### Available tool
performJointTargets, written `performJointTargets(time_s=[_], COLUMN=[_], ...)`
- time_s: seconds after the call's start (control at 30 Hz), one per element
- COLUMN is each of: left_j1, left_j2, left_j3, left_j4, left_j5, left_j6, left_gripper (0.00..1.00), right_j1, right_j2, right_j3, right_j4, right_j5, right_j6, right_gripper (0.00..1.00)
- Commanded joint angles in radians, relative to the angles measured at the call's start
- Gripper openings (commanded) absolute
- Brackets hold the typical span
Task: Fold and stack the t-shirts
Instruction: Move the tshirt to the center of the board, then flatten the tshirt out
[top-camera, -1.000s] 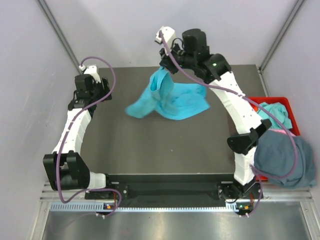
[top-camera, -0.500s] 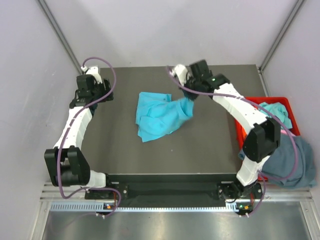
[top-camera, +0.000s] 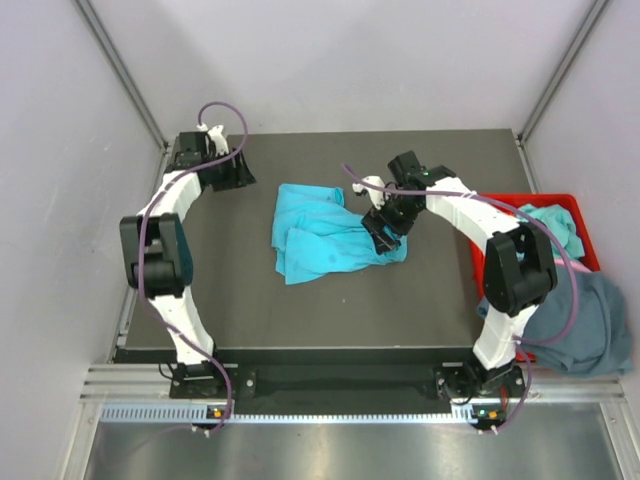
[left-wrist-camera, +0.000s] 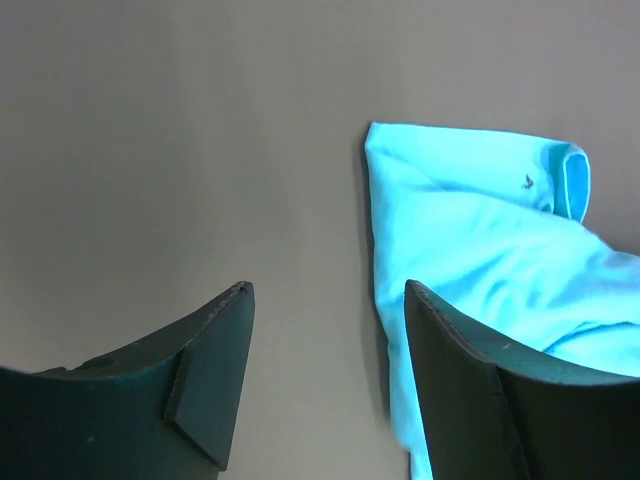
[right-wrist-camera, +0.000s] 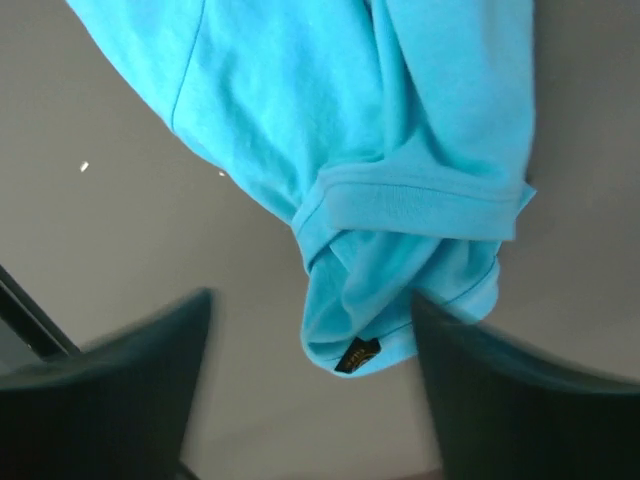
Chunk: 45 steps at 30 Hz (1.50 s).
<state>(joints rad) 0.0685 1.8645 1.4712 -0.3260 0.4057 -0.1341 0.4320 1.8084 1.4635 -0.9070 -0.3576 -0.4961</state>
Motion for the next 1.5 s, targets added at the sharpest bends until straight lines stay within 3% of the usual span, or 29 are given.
performJointTargets(time_s=[0.0,0.17,0.4,0.73,0.93,1.2,1.47], left_j1=[-0.012,-0.039,-0.096,-0.167,-0.225,-0.417,-0.48], left_j2=[0.122,0.306,0.455,0.602,0.587,0.475,0.495], left_j3=[0.151,0.325,0.489,0.633,0.666,0.676,0.686], left_j4=[-0.036,-0.093,-0.122,-0.16,-0.131,-0.119,-0.12], left_j5=[0.117,0.101,0.104,0.079,0.006,-0.16,-0.159], left_j6=[-0.042,-0.061,-0.081,-0.055,-0.001,0.122,0.085], left_gripper=[0.66,0.65,0.6,0.51,0.52,0.55,0.56], right_j1=[0.008,-0.001,-0.013,-0.025,-0.038,-0.041,-0.041], right_j2=[-0.046,-0.055,0.077,0.198,0.154,0.109,0.098], right_j3=[-0.017,-0.045,0.037,0.118,0.048,-0.006,-0.019], right_j4=[0.089,0.316,0.462,0.442,0.491,0.514,0.505], right_j5=[-0.06,0.075,0.218,0.244,0.246,0.249,0.221], right_j6=[0.043,0.163,0.313,0.384,0.392,0.389,0.387], right_gripper=[0.9,0.93,0.83,0.78,0.78,0.78,0.78])
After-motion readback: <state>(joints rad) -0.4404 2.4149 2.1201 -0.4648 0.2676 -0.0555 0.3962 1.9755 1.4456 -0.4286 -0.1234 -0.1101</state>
